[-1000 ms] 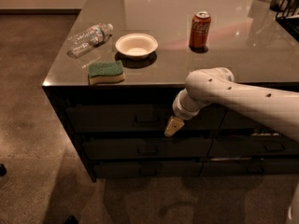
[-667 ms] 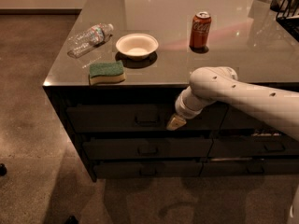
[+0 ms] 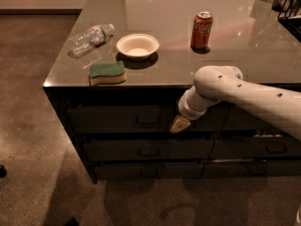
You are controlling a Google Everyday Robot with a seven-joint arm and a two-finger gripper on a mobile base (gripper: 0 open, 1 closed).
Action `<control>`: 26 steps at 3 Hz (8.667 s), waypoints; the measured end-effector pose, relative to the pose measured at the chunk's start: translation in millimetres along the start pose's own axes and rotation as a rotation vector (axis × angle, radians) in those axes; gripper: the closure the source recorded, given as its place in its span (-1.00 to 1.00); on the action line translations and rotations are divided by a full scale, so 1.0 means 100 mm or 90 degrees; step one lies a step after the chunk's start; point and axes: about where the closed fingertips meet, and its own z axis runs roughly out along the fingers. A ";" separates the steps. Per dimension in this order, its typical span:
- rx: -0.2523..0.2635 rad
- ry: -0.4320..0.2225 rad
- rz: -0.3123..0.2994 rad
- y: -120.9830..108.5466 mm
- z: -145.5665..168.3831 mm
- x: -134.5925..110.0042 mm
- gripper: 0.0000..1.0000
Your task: Open top drawer
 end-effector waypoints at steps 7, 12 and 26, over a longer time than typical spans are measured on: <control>-0.036 0.062 -0.150 0.09 -0.08 0.09 -1.00; -0.135 0.060 -0.229 0.48 -0.21 0.27 0.62; -0.011 0.081 -0.187 -0.20 -0.03 0.70 0.02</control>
Offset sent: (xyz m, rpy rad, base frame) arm -0.1277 0.0055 0.0106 0.0227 0.2268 0.2721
